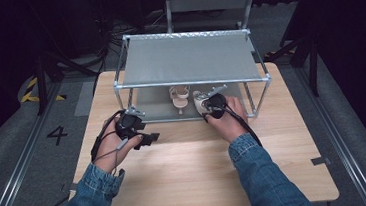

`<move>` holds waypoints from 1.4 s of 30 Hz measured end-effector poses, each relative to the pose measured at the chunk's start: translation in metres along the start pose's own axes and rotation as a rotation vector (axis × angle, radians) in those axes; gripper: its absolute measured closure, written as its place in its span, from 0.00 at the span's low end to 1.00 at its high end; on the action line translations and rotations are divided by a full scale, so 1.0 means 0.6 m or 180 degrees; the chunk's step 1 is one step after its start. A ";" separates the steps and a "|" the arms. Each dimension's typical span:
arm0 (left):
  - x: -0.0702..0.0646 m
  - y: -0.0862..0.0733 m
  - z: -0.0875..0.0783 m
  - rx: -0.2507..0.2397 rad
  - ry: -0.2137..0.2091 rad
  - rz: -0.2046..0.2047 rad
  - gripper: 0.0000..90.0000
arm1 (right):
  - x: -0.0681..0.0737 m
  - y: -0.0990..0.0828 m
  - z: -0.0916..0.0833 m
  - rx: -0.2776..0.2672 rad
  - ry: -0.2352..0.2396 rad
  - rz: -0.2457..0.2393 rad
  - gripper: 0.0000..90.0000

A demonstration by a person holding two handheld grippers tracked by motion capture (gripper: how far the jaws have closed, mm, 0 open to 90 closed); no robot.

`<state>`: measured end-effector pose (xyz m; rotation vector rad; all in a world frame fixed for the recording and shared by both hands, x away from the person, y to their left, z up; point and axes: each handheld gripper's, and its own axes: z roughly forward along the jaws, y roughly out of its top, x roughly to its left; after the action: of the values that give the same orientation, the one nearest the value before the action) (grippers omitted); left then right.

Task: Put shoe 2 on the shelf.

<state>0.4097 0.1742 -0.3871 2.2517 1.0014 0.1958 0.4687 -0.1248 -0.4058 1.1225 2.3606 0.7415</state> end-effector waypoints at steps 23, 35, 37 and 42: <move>-0.006 0.007 0.013 0.0095 -0.0050 0.0071 0.35 | -0.025 -0.072 -0.143 -0.0181 0.0024 0.0432 0.51; -0.004 -0.001 0.011 0.0115 -0.0012 0.0040 0.35 | -0.059 -0.159 -0.141 0.0061 -0.0029 0.0704 0.48; -0.005 -0.002 0.012 0.0109 -0.0010 0.0025 0.35 | -0.059 -0.165 -0.130 0.0070 -0.0011 0.0716 0.48; -0.002 -0.005 0.011 0.0109 -0.0001 0.0007 0.35 | -0.059 -0.170 -0.109 -0.0005 0.0075 0.0763 0.50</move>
<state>0.4093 0.1713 -0.3939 2.2837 1.0093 0.1807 0.3932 -0.2257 -0.4142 1.4201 2.2678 0.8405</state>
